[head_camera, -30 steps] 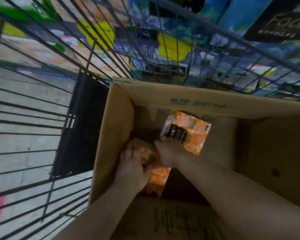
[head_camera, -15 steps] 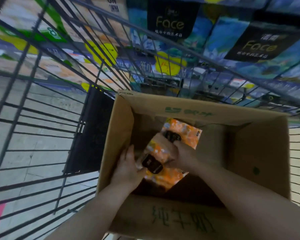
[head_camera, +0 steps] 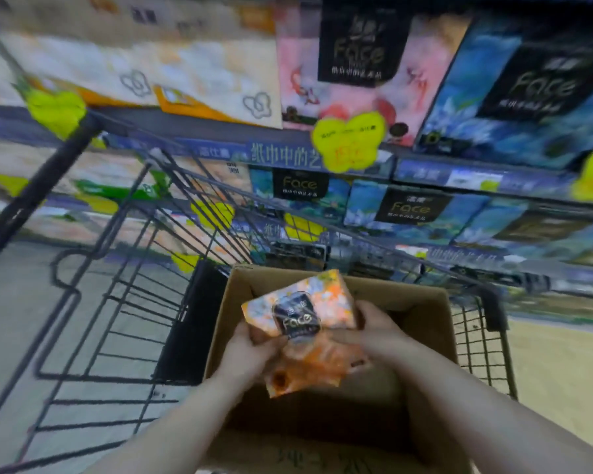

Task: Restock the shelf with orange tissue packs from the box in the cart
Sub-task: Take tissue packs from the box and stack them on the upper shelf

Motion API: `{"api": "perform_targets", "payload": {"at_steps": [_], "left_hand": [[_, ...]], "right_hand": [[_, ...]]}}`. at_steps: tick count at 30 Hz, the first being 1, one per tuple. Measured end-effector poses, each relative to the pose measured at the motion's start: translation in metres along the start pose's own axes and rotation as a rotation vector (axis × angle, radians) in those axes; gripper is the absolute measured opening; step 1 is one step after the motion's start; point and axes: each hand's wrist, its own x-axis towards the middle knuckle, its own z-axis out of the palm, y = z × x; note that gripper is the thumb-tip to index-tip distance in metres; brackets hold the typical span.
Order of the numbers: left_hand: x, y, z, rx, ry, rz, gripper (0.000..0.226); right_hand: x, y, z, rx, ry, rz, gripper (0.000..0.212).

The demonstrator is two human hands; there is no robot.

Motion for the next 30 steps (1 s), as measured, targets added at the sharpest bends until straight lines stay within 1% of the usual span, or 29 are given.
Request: {"api": "perform_targets", "payload": {"at_steps": [3, 7, 8, 10, 13, 15, 17, 19, 22, 24, 25, 27, 28, 29, 30], "left_hand": [[-0.018, 0.026, -0.022, 0.082, 0.101, 0.09, 0.049], [-0.047, 0.045, -0.062, 0.07, 0.21, 0.181, 0.067], [-0.054, 0.05, -0.074, 0.054, 0.246, 0.2, 0.065], [-0.068, 0.059, -0.102, 0.041, 0.328, 0.232, 0.055], [-0.089, 0.067, -0.15, 0.061, 0.452, 0.261, 0.06], [-0.104, 0.068, -0.184, 0.06, 0.504, 0.287, 0.06], [-0.12, 0.066, -0.22, 0.068, 0.561, 0.307, 0.054], [-0.138, 0.059, -0.256, 0.077, 0.634, 0.319, 0.05], [-0.168, 0.041, -0.315, 0.056, 0.714, 0.332, 0.045], [-0.19, 0.023, -0.358, 0.046, 0.771, 0.35, 0.044], [-0.201, 0.011, -0.38, 0.05, 0.8, 0.359, 0.043], [-0.226, -0.013, -0.428, 0.063, 0.85, 0.351, 0.041], [-0.238, -0.027, -0.453, 0.061, 0.872, 0.345, 0.044], [-0.25, -0.042, -0.478, 0.056, 0.893, 0.342, 0.049], [-0.262, -0.056, -0.502, 0.049, 0.914, 0.339, 0.053]], "right_hand": [[-0.014, -0.027, -0.006, 0.013, -0.003, -0.069, 0.068], [-0.028, -0.069, -0.002, 0.023, -0.059, -0.19, 0.091], [-0.033, -0.082, 0.001, 0.034, -0.08, -0.214, 0.088], [-0.041, -0.111, 0.011, 0.052, -0.111, -0.272, 0.074], [-0.053, -0.154, 0.033, 0.017, -0.142, -0.382, 0.061], [-0.066, -0.184, 0.05, -0.01, -0.158, -0.446, 0.061], [-0.078, -0.213, 0.069, -0.033, -0.172, -0.511, 0.065], [-0.094, -0.241, 0.093, -0.044, -0.188, -0.582, 0.07], [-0.123, -0.284, 0.14, -0.077, -0.209, -0.68, 0.07], [-0.146, -0.312, 0.18, -0.1, -0.232, -0.722, 0.06], [-0.158, -0.325, 0.202, -0.102, -0.237, -0.747, 0.059], [-0.18, -0.351, 0.25, -0.111, -0.23, -0.798, 0.08], [-0.192, -0.363, 0.275, -0.119, -0.239, -0.814, 0.089], [-0.202, -0.374, 0.301, -0.122, -0.258, -0.825, 0.091], [-0.216, -0.386, 0.327, -0.121, -0.288, -0.835, 0.086]]}}
